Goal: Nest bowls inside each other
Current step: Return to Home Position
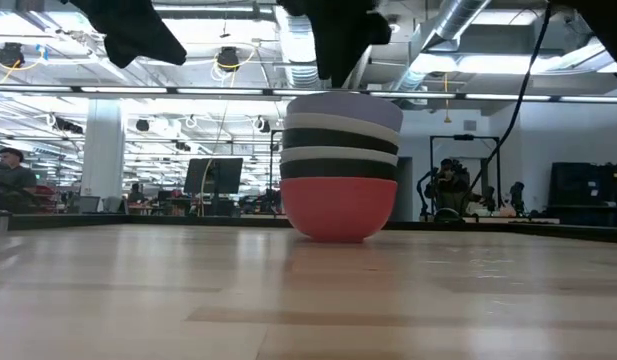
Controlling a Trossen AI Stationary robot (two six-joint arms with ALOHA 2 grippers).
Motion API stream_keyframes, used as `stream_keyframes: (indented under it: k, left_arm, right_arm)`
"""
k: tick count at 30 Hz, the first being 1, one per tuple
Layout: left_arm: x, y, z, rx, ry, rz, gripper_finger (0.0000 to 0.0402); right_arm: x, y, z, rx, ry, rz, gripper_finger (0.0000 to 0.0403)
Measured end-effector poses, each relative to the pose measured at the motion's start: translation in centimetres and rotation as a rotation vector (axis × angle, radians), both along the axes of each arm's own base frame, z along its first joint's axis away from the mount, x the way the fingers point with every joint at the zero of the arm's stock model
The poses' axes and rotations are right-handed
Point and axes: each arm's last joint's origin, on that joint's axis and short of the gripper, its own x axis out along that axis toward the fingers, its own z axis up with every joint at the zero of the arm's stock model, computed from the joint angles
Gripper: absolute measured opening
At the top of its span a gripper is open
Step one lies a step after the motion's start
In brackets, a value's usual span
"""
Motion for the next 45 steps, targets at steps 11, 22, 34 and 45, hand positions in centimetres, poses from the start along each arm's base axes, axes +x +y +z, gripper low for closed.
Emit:
stream_keyframes:
  k: [11,22,34,45]
  left_arm:
    - [0.2,-0.4,3.1,0.038,-0.074,-0.129,0.0053]
    - [-5.9,0.5,14.3,0.187,-0.521,-0.281,0.0053]
    - [-14.4,3.8,13.3,0.070,-0.793,-0.223,0.0053]
    - [-16.3,3.4,6.6,0.350,-1.304,-0.487,0.0053]
  right_arm:
    - [-4.1,-0.7,6.6,-0.097,-0.183,0.004,0.0162]
    - [-17.4,-1.1,18.9,-0.644,-0.631,-0.179,0.0149]
    - [-28.0,-1.5,23.3,-0.745,-0.966,-0.358,0.0137]
    - [-30.7,1.6,15.4,-0.734,-1.156,-0.282,0.0137]
